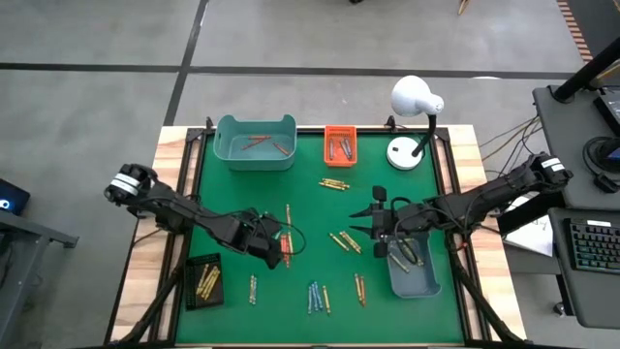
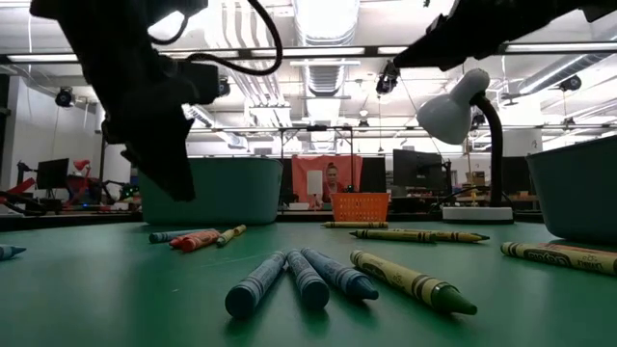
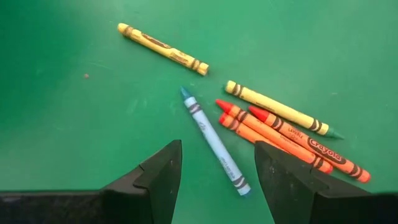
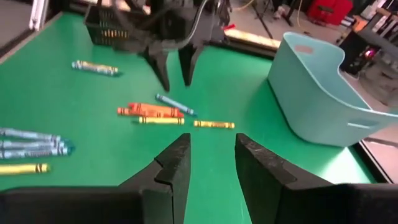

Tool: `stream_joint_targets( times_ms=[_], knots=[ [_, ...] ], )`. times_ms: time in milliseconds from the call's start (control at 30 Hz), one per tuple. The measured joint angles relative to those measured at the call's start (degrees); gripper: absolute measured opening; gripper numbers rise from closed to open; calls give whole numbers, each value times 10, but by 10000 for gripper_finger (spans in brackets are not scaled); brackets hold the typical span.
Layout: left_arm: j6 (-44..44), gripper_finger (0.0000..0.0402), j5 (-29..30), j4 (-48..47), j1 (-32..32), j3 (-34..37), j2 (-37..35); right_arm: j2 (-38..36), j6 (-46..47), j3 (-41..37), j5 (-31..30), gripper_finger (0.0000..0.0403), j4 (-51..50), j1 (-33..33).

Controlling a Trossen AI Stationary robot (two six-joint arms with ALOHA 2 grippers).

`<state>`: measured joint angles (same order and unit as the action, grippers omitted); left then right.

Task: Sort crayons
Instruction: Put the blue crayon into the orange bin

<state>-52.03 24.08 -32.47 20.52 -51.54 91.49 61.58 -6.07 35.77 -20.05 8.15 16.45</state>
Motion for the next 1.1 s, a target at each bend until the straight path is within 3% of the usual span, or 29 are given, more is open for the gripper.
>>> stream_joint_targets(
  times_ms=[367, 800, 1100],
  knots=[
    [-10, 185, 25, 24, 26, 20, 38, 3, 46, 0, 5, 109, 7, 0],
    [-12, 184, 28, 115, 26, 82, 37, 4, 14, -1, 5, 104, 6, 0],
    [-38, 126, 38, 111, 23, 90, 36, 4, -6, -1, 5, 102, 7, -2]
  ],
)
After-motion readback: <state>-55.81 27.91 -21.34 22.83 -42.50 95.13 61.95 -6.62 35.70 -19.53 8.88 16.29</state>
